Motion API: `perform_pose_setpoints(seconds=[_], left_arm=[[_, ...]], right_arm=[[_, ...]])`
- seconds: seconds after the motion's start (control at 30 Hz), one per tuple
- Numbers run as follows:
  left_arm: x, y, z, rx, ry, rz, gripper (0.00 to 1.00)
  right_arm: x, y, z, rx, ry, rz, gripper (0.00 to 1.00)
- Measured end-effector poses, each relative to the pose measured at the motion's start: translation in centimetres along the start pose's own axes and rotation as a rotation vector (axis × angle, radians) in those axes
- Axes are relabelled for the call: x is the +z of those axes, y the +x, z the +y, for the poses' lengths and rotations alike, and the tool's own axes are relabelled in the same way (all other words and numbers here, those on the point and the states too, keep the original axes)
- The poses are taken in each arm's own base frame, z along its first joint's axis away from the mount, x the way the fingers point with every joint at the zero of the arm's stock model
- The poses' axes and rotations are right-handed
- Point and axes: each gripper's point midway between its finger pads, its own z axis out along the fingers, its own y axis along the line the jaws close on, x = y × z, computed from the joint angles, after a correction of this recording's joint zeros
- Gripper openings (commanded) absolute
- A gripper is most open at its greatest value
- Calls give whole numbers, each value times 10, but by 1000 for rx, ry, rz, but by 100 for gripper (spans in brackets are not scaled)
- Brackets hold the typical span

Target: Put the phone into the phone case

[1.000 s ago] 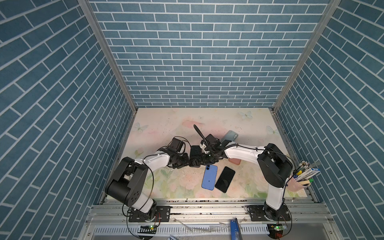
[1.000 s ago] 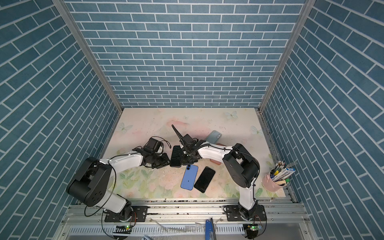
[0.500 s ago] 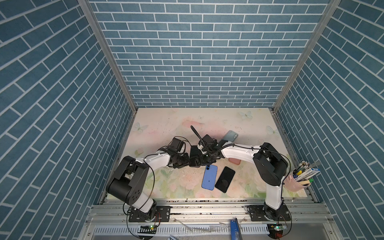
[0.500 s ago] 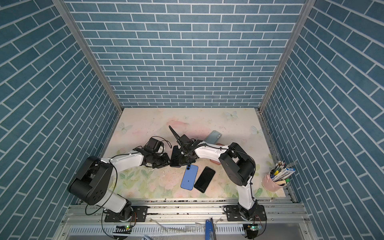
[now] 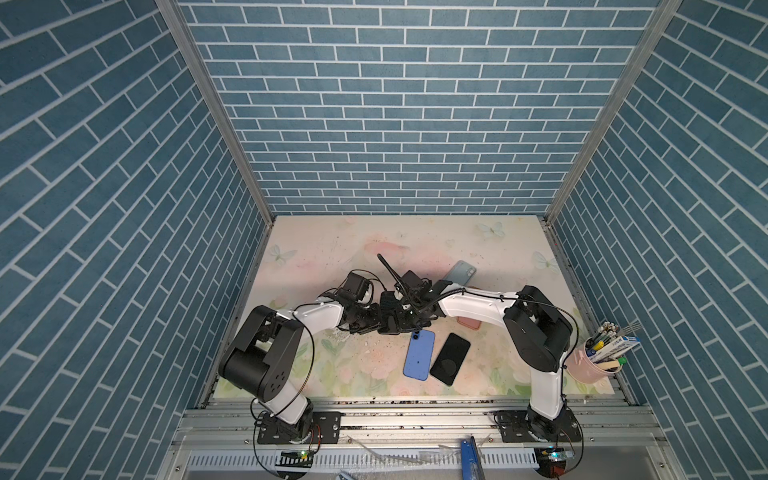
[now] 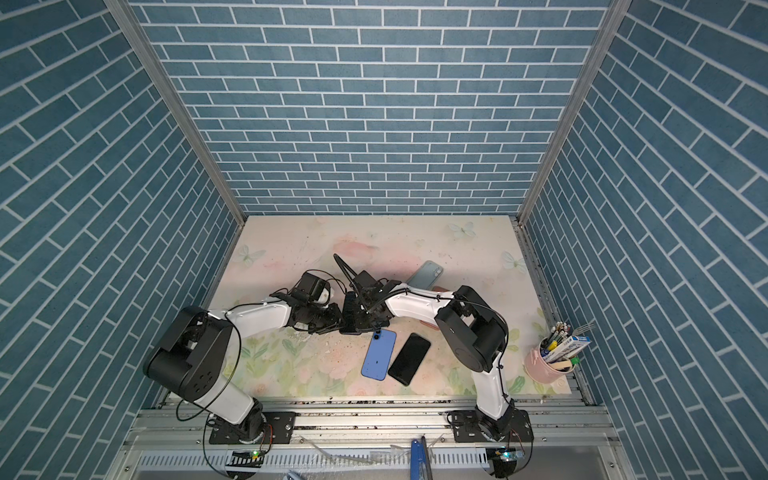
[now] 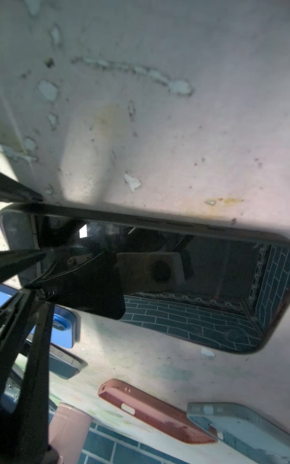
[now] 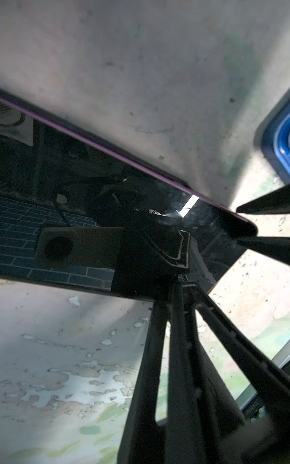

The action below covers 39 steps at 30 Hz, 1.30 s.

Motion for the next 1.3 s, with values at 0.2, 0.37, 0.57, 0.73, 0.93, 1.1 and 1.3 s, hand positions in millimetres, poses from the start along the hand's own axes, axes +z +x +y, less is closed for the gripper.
perform_pose_setpoints(seconds=[0.2, 0.37, 0.57, 0.73, 0.93, 1.1, 1.3], left_arm=[[0, -1, 0, 4, 2, 4, 33], [1, -1, -1, 6, 1, 9, 33], [1, -1, -1, 5, 0, 14, 33], [1, -1, -1, 5, 0, 16, 33], [1, -1, -1, 4, -1, 18, 33], [1, -1, -1, 2, -1, 21, 33], [2, -1, -1, -2, -4, 29, 33]], right_arm=[[0, 1, 0, 5, 21, -1, 14], [0, 1, 0, 20, 24, 1, 14], [1, 1, 0, 22, 32, 10, 13], [1, 2, 0, 23, 33, 12, 13], [2, 2, 0, 40, 33, 12, 13], [3, 2, 0, 55, 35, 12, 12], [5, 4, -3, 92, 38, 11, 7]])
